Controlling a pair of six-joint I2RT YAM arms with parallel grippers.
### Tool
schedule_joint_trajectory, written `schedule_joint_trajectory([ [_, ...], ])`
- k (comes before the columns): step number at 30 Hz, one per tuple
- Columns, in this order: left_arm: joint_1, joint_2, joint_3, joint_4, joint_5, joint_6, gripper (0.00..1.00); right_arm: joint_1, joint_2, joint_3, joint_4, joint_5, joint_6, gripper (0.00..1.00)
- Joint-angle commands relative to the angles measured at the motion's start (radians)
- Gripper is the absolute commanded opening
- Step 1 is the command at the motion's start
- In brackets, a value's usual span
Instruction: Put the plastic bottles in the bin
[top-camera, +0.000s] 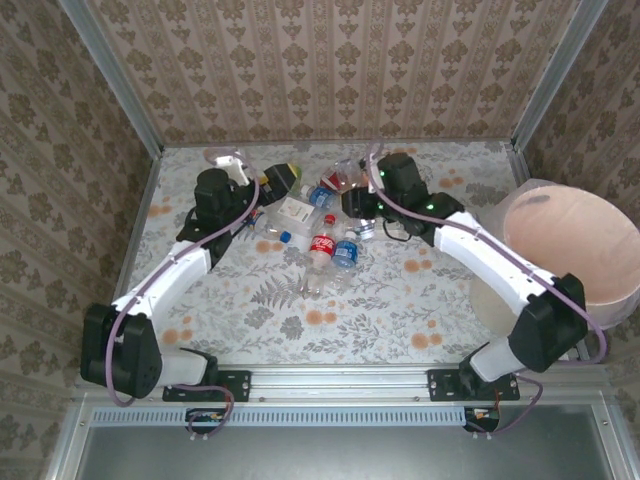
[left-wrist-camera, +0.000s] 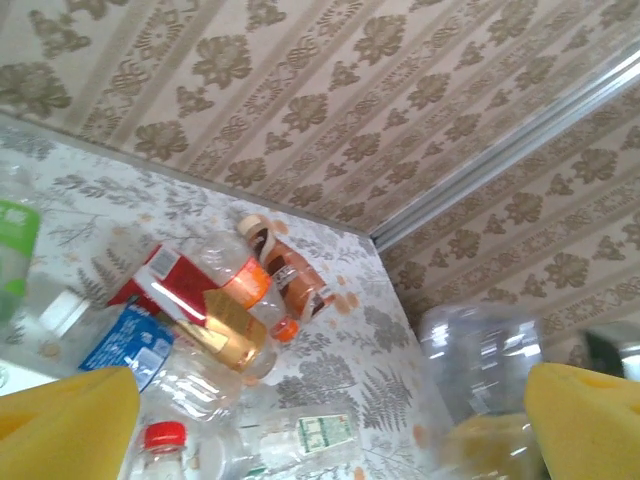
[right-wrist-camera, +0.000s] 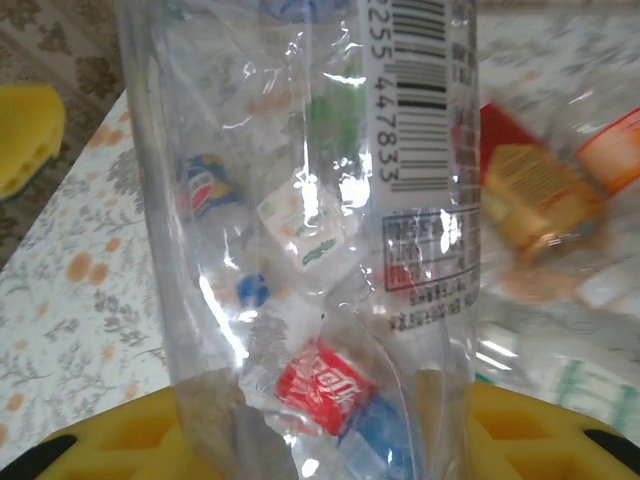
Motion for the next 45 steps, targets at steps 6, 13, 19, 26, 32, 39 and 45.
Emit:
schedule_joint_trajectory([
  [6,0.006,0.018,0.022,-0.068,-0.057,0.015,1.00,-0.103,-0.178,0.134,-0.235,0.099,-0.117,0.46],
  [13,0.007,0.050,0.036,-0.062,-0.061,-0.007,1.00,-0.257,-0.339,0.129,-0.263,0.138,-0.157,0.47],
  [19,0.006,0.080,0.061,-0.088,-0.063,-0.016,1.00,-0.460,-0.445,0.129,-0.289,0.170,-0.170,0.47],
  [26,0.006,0.114,0.075,-0.065,-0.038,-0.020,1.00,-0.701,-0.469,0.121,-0.437,0.160,-0.171,0.48],
  [32,0.006,0.141,0.092,-0.072,-0.026,-0.026,1.00,-0.827,-0.442,0.092,-0.577,0.130,-0.166,0.48],
  [39,0.006,0.184,0.131,-0.094,0.009,-0.036,1.00,-0.859,-0.394,0.004,-0.650,0.328,-0.154,0.49],
  [45,0.006,0.190,0.144,-0.118,0.011,-0.039,1.00,-0.913,-0.346,-0.046,-0.669,0.400,-0.123,0.57],
])
